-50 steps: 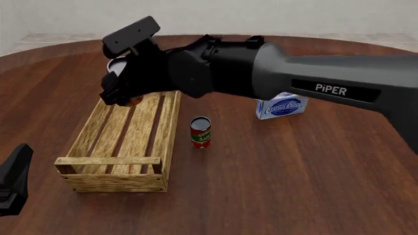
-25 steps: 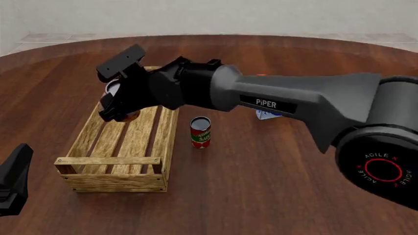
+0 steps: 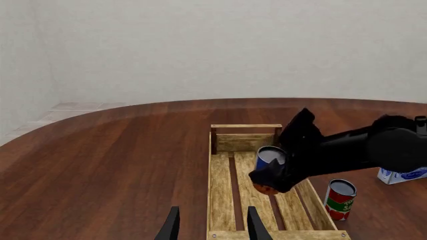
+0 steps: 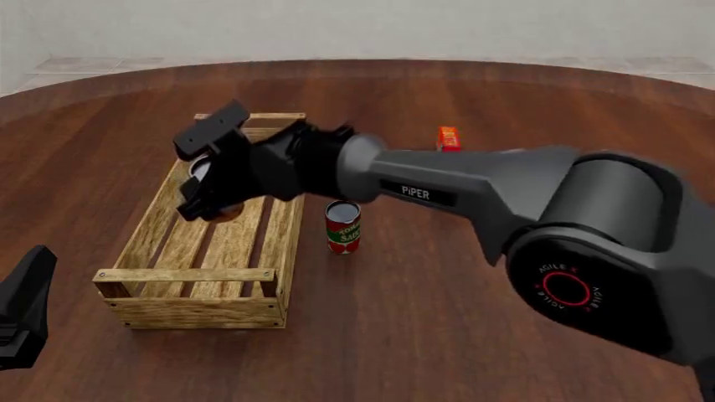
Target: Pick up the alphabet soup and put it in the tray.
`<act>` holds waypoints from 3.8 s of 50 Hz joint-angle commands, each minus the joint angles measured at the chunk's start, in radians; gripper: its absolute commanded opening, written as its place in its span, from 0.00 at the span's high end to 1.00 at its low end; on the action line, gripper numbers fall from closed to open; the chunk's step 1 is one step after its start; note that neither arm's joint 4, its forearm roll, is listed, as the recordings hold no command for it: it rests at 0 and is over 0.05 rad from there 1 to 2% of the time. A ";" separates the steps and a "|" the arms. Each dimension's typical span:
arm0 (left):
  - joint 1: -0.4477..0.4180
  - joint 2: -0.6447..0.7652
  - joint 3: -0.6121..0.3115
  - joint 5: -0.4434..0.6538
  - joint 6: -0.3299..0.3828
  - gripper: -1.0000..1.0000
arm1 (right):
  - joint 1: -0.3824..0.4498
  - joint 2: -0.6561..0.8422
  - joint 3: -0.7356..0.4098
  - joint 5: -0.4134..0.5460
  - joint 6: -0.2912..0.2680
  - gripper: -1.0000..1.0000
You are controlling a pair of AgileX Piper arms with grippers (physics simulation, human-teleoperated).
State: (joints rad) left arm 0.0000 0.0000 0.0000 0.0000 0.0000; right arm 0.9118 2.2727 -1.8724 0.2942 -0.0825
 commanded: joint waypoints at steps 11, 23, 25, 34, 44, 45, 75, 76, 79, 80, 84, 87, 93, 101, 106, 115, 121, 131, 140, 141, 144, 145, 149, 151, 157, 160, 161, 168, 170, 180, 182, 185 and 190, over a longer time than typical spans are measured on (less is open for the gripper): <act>0.000 0.000 0.000 0.000 0.000 0.00 | -0.010 0.086 -0.060 -0.009 0.056 1.00; 0.000 0.000 0.000 0.000 0.000 0.00 | -0.023 0.131 -0.082 -0.013 0.064 1.00; 0.000 0.000 0.000 0.000 0.000 0.00 | -0.023 0.140 -0.087 -0.011 0.066 1.00; 0.000 0.000 0.000 0.000 0.000 0.00 | -0.030 0.175 -0.112 -0.008 0.072 1.00; 0.000 0.000 0.000 0.000 0.000 0.00 | -0.028 0.204 -0.130 -0.005 0.082 1.00; 0.000 0.000 0.000 0.000 0.000 0.00 | -0.029 0.207 -0.133 -0.004 0.083 1.00; 0.000 0.000 0.000 0.000 0.000 0.00 | -0.030 0.285 -0.202 0.028 0.093 1.00; 0.000 0.000 0.000 0.000 0.000 0.00 | -0.030 0.285 -0.203 0.029 0.093 1.00; 0.000 0.000 0.000 0.000 0.000 0.00 | -0.030 0.292 -0.207 0.031 0.090 1.00; 0.000 0.000 0.000 0.000 0.000 0.00 | -0.031 0.296 -0.211 0.035 0.089 1.00; 0.000 0.000 0.000 0.000 0.000 0.00 | -0.032 0.297 -0.214 0.037 0.088 1.00; 0.000 0.000 0.000 0.000 0.000 0.00 | -0.034 0.290 -0.207 0.034 0.085 0.00; 0.000 0.000 0.000 0.000 0.000 0.00 | -0.033 0.277 -0.197 0.029 0.081 0.00; 0.000 0.000 0.000 0.000 0.000 0.00 | -0.026 0.252 -0.179 0.024 0.078 0.00; 0.000 0.000 0.000 0.000 0.000 0.00 | -0.028 0.222 -0.151 0.010 0.076 0.00; 0.000 0.000 0.000 0.000 0.000 0.00 | -0.028 0.154 -0.079 -0.030 0.074 0.00; 0.000 0.000 0.000 0.000 0.000 0.00 | -0.030 0.107 -0.045 -0.045 0.075 0.00; 0.000 0.000 0.000 0.000 0.000 0.00 | -0.020 0.031 0.009 -0.066 0.073 0.00; 0.000 0.000 0.000 0.000 0.000 0.00 | -0.011 -0.037 0.060 -0.087 0.074 0.00; 0.000 0.000 0.000 0.000 0.000 0.00 | -0.011 -0.044 0.065 -0.091 0.074 0.00; 0.000 0.000 0.000 0.000 0.000 0.00 | -0.007 -0.070 0.086 -0.099 0.075 0.00; 0.000 0.000 0.000 0.000 0.000 0.00 | -0.006 -0.083 0.096 -0.106 0.077 0.00; 0.000 0.000 0.000 0.000 0.000 0.00 | -0.004 -0.118 0.120 -0.116 0.082 0.00; 0.000 0.000 0.000 0.000 0.000 0.00 | -0.003 -0.144 0.137 -0.122 0.084 0.00; 0.000 0.000 0.000 0.000 0.000 0.00 | -0.002 -0.228 0.214 -0.164 0.086 0.00; 0.000 0.000 0.000 0.000 0.000 0.00 | 0.000 -0.281 0.274 -0.201 0.088 0.00; 0.000 0.000 0.000 0.000 0.000 0.00 | 0.000 -0.292 0.286 -0.205 0.089 0.00; 0.000 0.000 0.000 0.000 0.000 0.00 | -0.005 -0.389 0.396 -0.265 0.098 0.00; 0.000 0.000 0.000 0.000 0.000 0.00 | -0.004 -0.411 0.418 -0.273 0.106 0.00; 0.000 0.000 0.000 0.000 0.000 0.00 | -0.016 -0.534 0.520 -0.315 0.115 0.00; 0.000 0.000 0.000 0.000 0.000 0.00 | -0.016 -0.564 0.545 -0.321 0.120 0.00; 0.000 0.000 0.000 0.000 0.000 0.00 | -0.020 -0.614 0.587 -0.335 0.121 0.00; 0.000 0.000 0.000 0.000 0.000 0.00 | -0.028 -0.693 0.658 -0.365 0.129 0.00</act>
State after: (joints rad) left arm 0.0000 0.0000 0.0000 0.0000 0.0000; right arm 0.8944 1.7209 -1.3393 -0.0208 0.0335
